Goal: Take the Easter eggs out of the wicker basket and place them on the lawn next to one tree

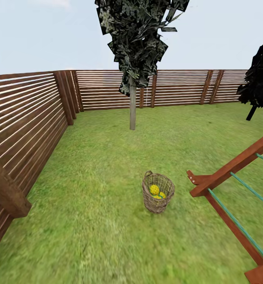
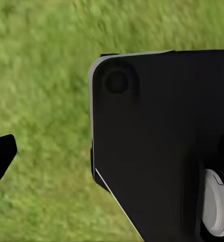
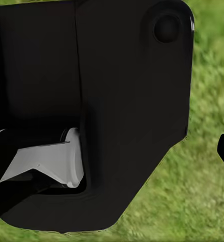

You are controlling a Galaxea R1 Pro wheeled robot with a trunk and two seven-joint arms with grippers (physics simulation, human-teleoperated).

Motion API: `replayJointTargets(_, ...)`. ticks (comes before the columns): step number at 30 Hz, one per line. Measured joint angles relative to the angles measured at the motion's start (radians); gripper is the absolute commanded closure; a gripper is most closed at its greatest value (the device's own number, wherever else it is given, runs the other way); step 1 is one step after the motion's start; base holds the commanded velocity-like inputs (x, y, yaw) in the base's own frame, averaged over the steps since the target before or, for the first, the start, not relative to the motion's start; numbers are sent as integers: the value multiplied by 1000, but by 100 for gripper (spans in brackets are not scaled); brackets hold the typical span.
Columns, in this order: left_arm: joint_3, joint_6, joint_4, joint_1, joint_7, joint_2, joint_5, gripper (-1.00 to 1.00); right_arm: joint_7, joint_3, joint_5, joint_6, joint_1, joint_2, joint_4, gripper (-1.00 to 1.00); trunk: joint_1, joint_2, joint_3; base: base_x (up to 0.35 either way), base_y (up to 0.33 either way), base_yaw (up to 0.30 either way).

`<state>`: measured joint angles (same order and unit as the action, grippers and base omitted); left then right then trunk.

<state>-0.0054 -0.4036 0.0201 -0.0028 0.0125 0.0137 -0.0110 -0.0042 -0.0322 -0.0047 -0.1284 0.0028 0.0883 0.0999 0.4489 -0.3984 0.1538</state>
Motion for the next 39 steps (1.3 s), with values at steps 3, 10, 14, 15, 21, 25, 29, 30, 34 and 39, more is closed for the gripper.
replayJointTargets(3,0,0,0,0,0,0,0,-100,0,0,0,0,0,-1,0,-100,0,0,3,308,104,-229)
replayJointTargets(10,0,0,0,0,0,0,0,-100,0,0,0,0,0,-1,0,-100,0,0,9,308,104,-219)
replayJointTargets(14,0,0,0,0,0,0,0,-100,0,0,0,0,0,-1,0,-100,0,0,13,308,104,-185)
replayJointTargets(15,0,0,0,0,0,0,0,-100,0,0,0,0,0,-1,0,-100,0,0,14,308,104,-149)
replayJointTargets(21,0,0,0,0,0,0,0,-100,0,0,1,-2,0,0,0,-100,0,0,17,306,119,-68)
replayJointTargets(25,0,0,0,0,0,0,0,-100,0,0,1,-3,0,0,0,-100,0,0,17,294,172,-13)
replayJointTargets(29,0,0,0,0,0,0,0,-100,0,0,1,-3,0,0,0,-100,0,0,17,288,194,-6)
replayJointTargets(30,0,0,0,0,0,0,0,-100,0,0,1,-3,0,0,0,-100,0,0,17,286,199,-24)
replayJointTargets(34,0,0,0,0,0,0,0,-100,0,1,1,-3,0,0,0,-100,0,0,18,285,202,-126)
replayJointTargets(39,0,0,0,0,0,0,0,-100,0,1,1,-3,0,0,0,-100,0,0,18,284,204,-233)
